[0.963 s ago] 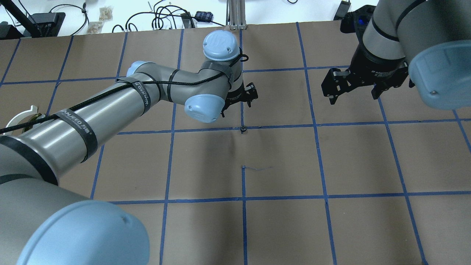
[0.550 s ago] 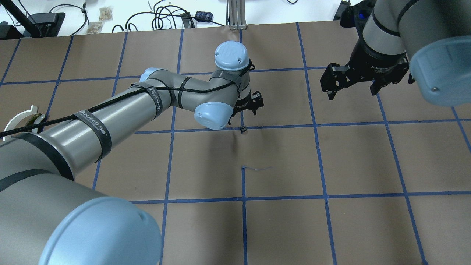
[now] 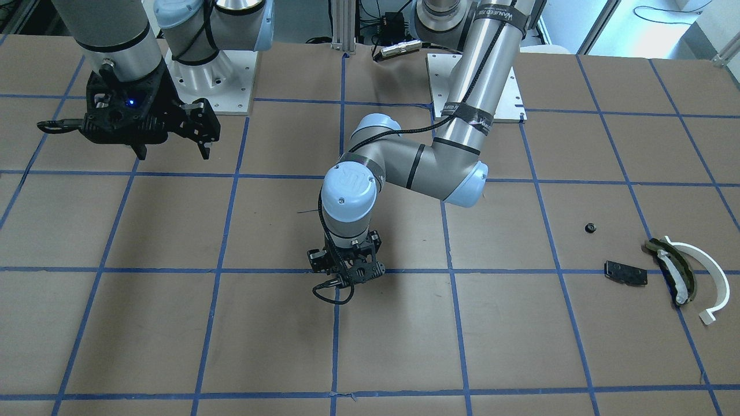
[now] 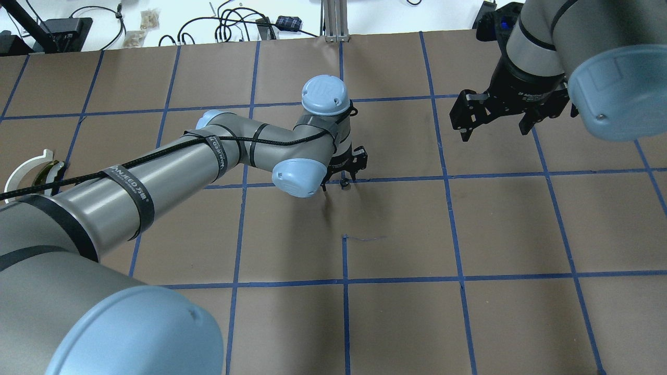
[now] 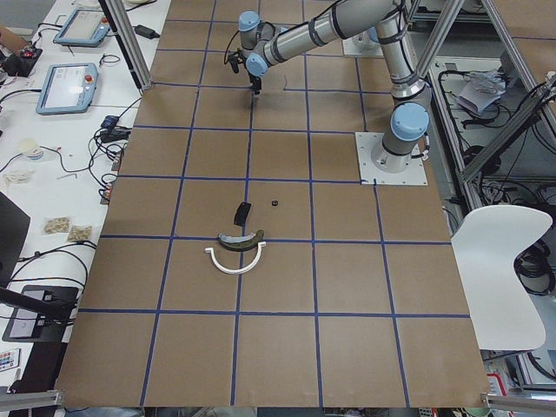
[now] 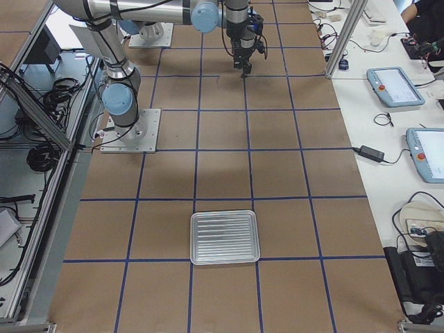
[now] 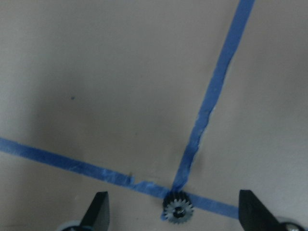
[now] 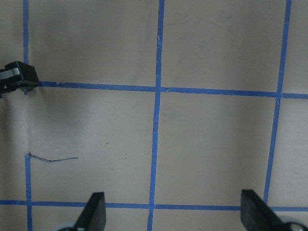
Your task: Place bearing gear from tray to pile
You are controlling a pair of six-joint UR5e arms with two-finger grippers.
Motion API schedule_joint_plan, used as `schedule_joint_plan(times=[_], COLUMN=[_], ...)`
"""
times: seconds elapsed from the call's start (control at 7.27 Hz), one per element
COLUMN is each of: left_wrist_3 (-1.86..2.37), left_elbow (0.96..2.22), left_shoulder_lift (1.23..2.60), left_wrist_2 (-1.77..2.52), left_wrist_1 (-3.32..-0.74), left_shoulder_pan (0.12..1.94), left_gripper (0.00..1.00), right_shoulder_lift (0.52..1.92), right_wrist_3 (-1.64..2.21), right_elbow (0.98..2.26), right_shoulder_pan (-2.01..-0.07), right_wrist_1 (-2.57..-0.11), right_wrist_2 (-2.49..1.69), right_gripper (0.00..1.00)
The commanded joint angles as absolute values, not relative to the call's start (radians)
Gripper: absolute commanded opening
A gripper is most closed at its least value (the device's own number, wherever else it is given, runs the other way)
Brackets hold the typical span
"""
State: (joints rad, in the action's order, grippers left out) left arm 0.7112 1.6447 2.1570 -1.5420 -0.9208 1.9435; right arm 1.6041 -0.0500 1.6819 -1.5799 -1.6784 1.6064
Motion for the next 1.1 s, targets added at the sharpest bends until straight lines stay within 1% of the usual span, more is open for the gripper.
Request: schedule_joint_plan(times=[0.0,0.14,0.41,0.55,0.69,0.96], left_wrist_3=[0.712,0.712,0.712,0.712,0.712,0.704], left_elbow=[1.644,1.651,1.647,1.658,1.66,1.66], left_shoulder_lift=[2.161,2.155,2.163,2.151,2.154,2.151], left_wrist_2=[-1.545,-1.545,-1.542,-1.542,-1.539,-1.542], left_wrist_1=[-0.92,-0.922,-0.92,-0.92,-0.92,-0.92], left_shoulder_pan=[1.94,1.942,1.942,1.942,1.942,1.943], left_gripper=[0.67,0.58,0.57,0.43,0.35,0.23], right_shoulder_lift=[1.618,1.618,1.617,1.617,1.617,1.618], right_wrist_3=[-0.046,-0.046,-0.048,-0.048,-0.048,-0.04], right_elbow=[1.677,1.677,1.68,1.681,1.683,1.672], right_shoulder_pan=[-1.577,-1.578,-1.577,-1.575,-1.572,-1.575], right_wrist_1=[-1.678,-1.678,-1.678,-1.678,-1.678,-1.668], right_wrist_2=[1.612,1.606,1.615,1.614,1.615,1.605], right_gripper=[1.0,1.0,1.0,1.0,1.0,1.0])
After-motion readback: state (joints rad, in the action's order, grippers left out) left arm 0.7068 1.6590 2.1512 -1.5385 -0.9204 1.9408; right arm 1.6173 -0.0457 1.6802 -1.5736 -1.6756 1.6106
